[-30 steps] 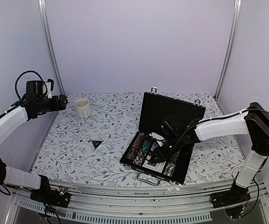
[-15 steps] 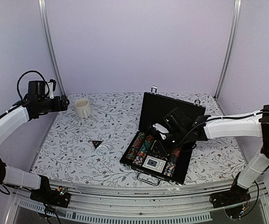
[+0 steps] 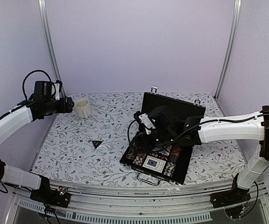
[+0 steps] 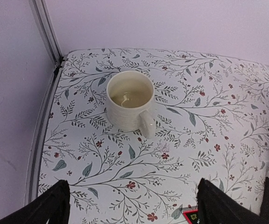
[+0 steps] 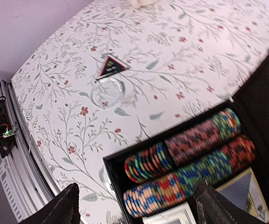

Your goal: Pack up texas hold em set

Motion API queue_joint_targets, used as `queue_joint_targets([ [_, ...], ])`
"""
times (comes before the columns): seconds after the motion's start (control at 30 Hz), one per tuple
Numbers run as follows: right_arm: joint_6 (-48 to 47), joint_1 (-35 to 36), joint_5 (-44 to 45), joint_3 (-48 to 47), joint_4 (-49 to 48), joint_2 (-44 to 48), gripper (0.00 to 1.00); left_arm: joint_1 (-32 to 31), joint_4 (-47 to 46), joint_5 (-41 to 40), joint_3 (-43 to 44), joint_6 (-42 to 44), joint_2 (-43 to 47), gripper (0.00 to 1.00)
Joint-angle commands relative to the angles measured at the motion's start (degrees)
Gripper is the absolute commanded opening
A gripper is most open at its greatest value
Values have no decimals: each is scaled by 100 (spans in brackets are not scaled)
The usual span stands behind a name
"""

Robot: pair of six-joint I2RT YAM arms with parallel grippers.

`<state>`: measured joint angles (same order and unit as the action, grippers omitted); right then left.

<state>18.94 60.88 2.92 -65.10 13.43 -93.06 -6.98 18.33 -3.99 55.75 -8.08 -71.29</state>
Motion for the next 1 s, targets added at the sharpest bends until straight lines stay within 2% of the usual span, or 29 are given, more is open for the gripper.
queue_joint_targets([
  [0.0,-16,341,115,-543,-752,-731,87,-263,50,-190,-58,103,-51,95],
  [0.13,-171,367,-287,-1099,-943,-1549,88,-498,23,-225,-78,146,-52,95],
  [0.43,-801,614,-94,-2596,-426,-3040,89,-563,107,-449,-21,150,-157,95],
  [0.7,-1257,741,147,-3971,387,-4265,89,-574,117,-581,-29,135,-168,95],
  [0.97,-1328,778,913,-4970,1134,-5054,89,-578,153,-647,-2,114,-223,95],
])
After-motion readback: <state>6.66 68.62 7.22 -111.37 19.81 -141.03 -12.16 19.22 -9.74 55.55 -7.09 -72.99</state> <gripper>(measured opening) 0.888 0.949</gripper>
